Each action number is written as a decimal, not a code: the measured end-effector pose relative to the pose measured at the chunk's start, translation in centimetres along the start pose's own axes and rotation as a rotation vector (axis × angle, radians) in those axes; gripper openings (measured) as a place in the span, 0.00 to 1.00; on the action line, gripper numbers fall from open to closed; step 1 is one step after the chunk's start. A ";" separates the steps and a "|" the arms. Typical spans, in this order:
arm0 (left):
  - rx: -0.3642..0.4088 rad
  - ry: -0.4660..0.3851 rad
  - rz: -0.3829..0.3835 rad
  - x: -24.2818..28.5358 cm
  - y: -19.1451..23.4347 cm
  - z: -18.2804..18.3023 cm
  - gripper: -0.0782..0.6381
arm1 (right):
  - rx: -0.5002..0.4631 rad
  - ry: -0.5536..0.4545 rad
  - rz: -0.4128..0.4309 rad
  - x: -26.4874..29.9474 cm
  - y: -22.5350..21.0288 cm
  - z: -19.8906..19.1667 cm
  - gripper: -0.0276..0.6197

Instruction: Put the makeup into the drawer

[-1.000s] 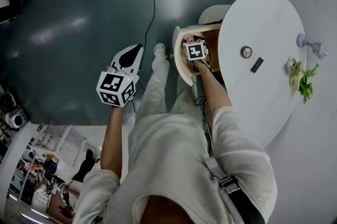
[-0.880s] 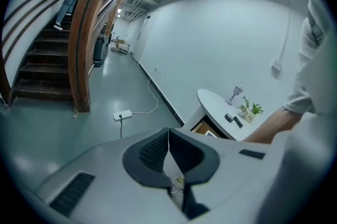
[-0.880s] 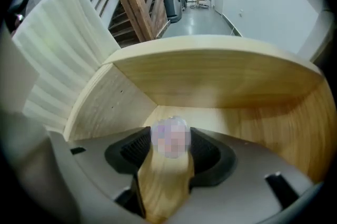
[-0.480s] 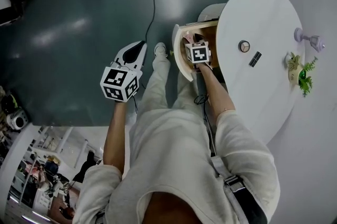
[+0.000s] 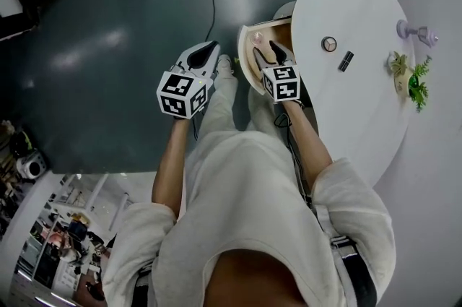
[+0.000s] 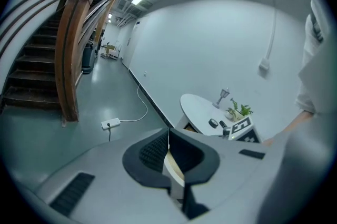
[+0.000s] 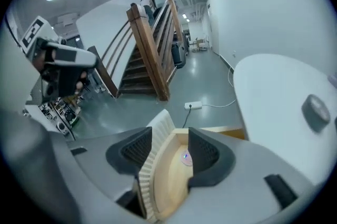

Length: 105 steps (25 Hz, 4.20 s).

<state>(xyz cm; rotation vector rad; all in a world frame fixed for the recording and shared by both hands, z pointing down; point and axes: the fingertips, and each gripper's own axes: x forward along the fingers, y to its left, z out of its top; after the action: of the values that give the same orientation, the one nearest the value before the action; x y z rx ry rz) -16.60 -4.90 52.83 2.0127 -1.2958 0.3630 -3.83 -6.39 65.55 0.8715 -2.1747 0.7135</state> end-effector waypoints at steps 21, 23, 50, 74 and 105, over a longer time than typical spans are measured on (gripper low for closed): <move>0.156 0.046 -0.221 7.5 -12.3 3.2 0.13 | 0.240 -0.110 -0.447 -18.8 -19.4 -1.4 0.34; 0.163 0.051 -0.222 7.9 -13.0 3.3 0.13 | 0.261 -0.084 -0.462 -18.7 -21.1 -2.2 0.33; 0.124 0.008 -0.138 6.9 -11.1 2.9 0.13 | 0.159 -0.081 -0.316 -16.8 -16.8 -0.2 0.19; -0.040 -0.009 0.033 -0.7 -0.5 -1.3 0.13 | -0.021 0.234 0.039 2.2 0.6 -5.0 0.19; -0.093 0.043 0.059 0.1 2.0 -4.7 0.13 | -0.028 0.580 0.095 11.6 -1.8 -15.3 0.33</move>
<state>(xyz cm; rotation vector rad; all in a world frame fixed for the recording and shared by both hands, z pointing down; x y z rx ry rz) -17.67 -2.22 57.09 1.8834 -1.3235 0.3649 -2.99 -1.39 84.16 0.4684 -1.7045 0.8554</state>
